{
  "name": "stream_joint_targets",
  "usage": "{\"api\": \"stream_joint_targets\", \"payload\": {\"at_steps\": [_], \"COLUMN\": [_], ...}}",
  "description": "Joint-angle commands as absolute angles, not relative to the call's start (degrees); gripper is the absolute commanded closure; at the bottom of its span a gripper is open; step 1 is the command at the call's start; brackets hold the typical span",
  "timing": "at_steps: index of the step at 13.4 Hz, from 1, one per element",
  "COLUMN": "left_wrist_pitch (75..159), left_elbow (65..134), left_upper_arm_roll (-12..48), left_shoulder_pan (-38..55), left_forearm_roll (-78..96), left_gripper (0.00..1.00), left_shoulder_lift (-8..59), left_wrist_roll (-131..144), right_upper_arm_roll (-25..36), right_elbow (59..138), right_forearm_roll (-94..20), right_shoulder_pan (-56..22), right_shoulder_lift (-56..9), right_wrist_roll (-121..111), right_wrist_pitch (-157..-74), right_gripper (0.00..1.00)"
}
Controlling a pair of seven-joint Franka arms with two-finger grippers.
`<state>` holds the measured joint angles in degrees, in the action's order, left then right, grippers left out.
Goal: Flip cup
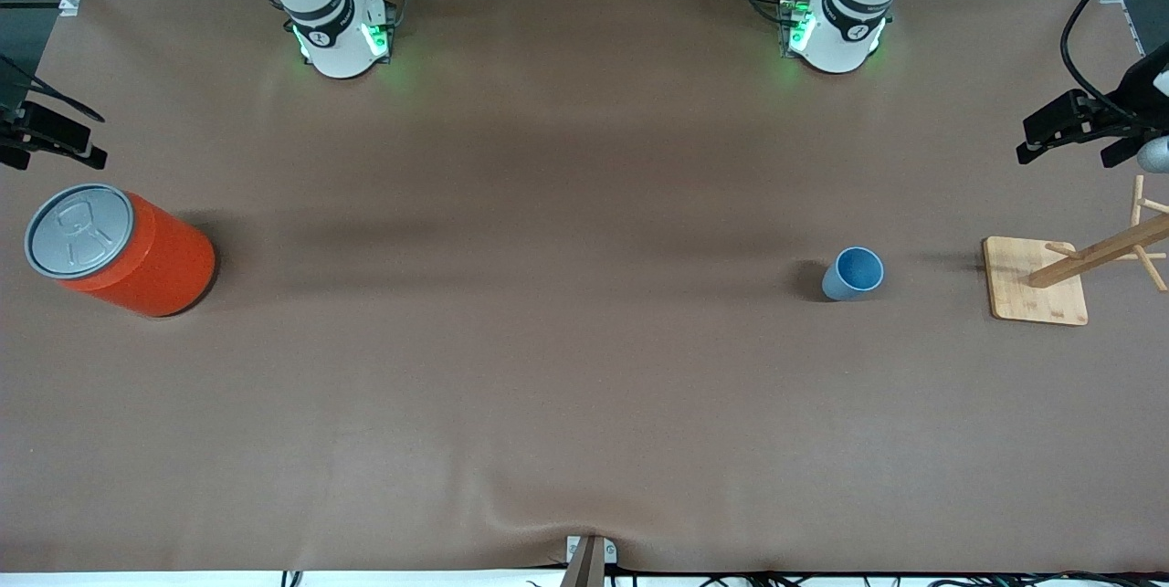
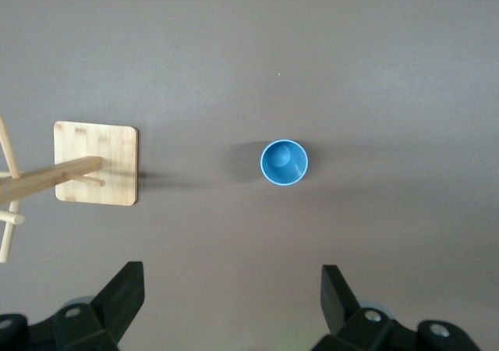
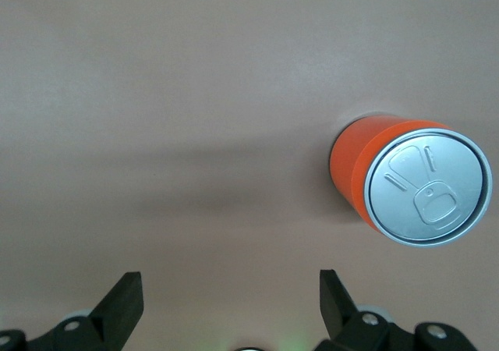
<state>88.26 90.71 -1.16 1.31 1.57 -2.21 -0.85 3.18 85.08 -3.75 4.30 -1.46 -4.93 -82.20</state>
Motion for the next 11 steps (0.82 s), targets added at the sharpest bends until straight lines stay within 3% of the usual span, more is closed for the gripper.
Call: {"api": "stream_joint_targets", "payload": {"at_steps": [1,11], "left_wrist_pitch": [87.2,87.2], "left_elbow": [90.9,90.6], "left_upper_arm_roll": [-1.1,-1.1], "left_shoulder_pan": [1.3,1.5], "left_forearm_roll": [1.4,1.3], "left_gripper": [0.0,0.0], "left_shoulder_lift": [-3.2,-2.8], "left_wrist_roll": [0.5,0.4], "right_upper_arm_roll": [2.7,2.7], "right_elbow": [84.7,84.7], "right_forearm_roll": [-4.3,-4.3], "right_shoulder_pan": [4.7,4.7], "right_shoulder_lift": [-1.1,-1.1], "right_wrist_roll": [-4.0,-4.0], "right_wrist_pitch": [-81.9,-81.9], "right_gripper": [0.0,0.0]}}
